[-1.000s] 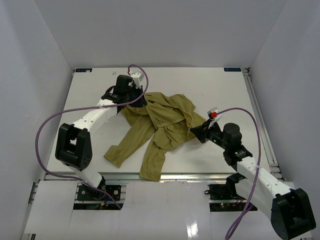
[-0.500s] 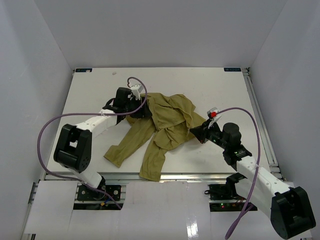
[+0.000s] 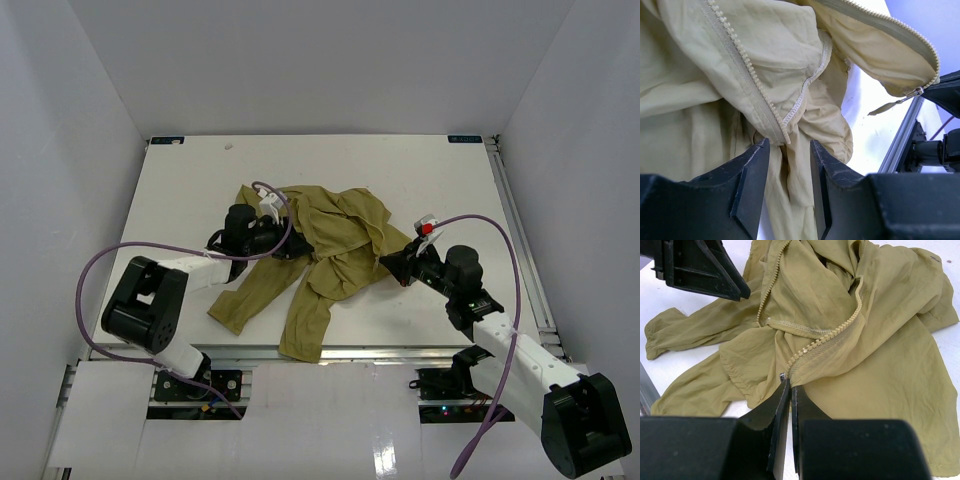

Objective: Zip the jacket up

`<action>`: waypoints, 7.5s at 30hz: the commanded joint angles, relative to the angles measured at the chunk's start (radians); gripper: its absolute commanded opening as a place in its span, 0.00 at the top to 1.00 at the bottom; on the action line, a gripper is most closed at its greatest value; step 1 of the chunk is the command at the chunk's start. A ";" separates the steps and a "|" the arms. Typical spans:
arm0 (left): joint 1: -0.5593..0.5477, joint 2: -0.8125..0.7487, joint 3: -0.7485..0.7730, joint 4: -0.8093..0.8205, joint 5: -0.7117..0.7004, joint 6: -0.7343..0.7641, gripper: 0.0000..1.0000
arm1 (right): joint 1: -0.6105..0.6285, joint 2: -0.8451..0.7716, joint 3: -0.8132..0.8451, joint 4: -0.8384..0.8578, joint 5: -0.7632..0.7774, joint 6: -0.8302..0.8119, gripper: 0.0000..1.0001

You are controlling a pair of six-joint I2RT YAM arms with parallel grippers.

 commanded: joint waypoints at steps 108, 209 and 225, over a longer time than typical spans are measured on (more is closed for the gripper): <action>-0.136 -0.191 -0.192 0.685 0.270 -0.293 1.00 | 0.265 0.113 0.123 0.202 -0.176 -0.065 0.92; -0.164 -0.225 -0.198 0.612 0.227 -0.169 1.00 | 0.300 0.141 0.141 0.240 -0.157 -0.019 0.92; -0.170 -0.253 -0.197 0.564 0.205 -0.136 0.98 | 0.301 0.152 0.141 0.206 -0.119 -0.025 0.92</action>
